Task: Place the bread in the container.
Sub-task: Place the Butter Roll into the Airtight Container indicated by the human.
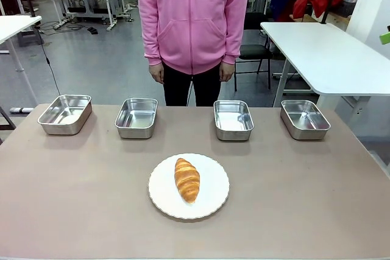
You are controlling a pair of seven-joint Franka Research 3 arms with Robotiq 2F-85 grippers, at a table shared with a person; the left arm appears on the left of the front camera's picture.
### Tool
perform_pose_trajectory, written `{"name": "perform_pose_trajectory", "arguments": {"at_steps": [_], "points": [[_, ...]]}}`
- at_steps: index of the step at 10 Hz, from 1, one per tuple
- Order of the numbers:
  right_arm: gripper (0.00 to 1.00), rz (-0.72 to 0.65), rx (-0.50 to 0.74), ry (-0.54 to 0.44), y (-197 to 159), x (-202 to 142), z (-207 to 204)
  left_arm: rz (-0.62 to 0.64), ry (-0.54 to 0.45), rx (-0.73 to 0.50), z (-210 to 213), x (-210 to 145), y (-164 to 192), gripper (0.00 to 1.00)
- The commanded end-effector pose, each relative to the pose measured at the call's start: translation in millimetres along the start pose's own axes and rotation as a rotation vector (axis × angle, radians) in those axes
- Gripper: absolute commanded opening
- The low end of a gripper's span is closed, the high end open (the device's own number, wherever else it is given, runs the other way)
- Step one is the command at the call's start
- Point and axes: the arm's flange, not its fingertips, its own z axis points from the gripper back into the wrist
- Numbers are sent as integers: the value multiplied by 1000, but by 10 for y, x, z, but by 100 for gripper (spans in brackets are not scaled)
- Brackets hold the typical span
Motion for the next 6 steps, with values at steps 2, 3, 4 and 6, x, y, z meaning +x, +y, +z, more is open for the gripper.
{"name": "perform_pose_trajectory", "arguments": {"at_steps": [2,3,4,6], "points": [[100,3,-1,-2,7,12,2,-4,-2,1,11,9,-9,100],[100,3,-1,-2,7,12,2,-4,-2,1,11,9,-9,100],[100,3,-1,-2,7,12,2,-4,-2,1,11,9,-9,100],[100,3,-1,-2,7,12,2,-4,-2,1,11,9,-9,100]]}}
